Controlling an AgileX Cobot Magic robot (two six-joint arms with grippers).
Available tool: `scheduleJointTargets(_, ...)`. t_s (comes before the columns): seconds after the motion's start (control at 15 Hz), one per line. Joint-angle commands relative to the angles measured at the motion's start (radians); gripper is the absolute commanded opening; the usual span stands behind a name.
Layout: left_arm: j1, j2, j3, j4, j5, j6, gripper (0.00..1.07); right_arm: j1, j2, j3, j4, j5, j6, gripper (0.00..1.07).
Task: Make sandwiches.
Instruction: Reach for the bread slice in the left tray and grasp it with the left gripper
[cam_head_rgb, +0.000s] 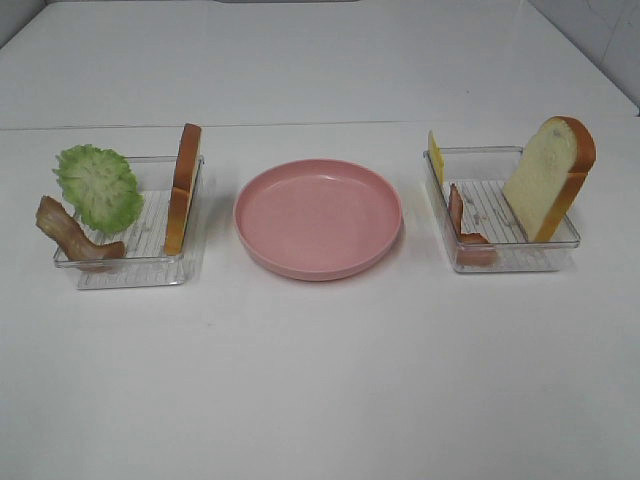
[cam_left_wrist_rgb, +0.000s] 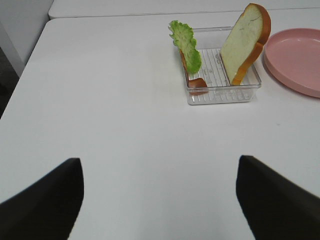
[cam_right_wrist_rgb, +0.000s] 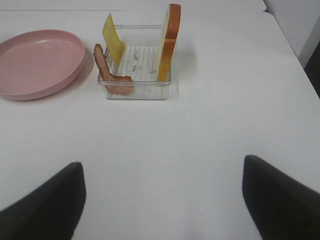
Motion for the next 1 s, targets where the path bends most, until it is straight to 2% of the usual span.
scheduleJointTargets(0.07,0.001,-0.022,0.001,-0.011,-0.012,-0.001,0.79,-0.007,-0.018,0.000,-0.003,0.001,-0.014,0.80)
scheduleJointTargets(0.8,0.001,-0.019,-0.002,-0.011,-0.015,-0.008,0.79,-0.007,-0.018,0.000,-0.003,0.001,-0.014,0.80)
scheduleJointTargets(1.0,0.001,0.044,-0.060,-0.012,-0.065,-0.008,0.79,-0.007,-0.017,0.000,-0.003,0.001,-0.014,0.80)
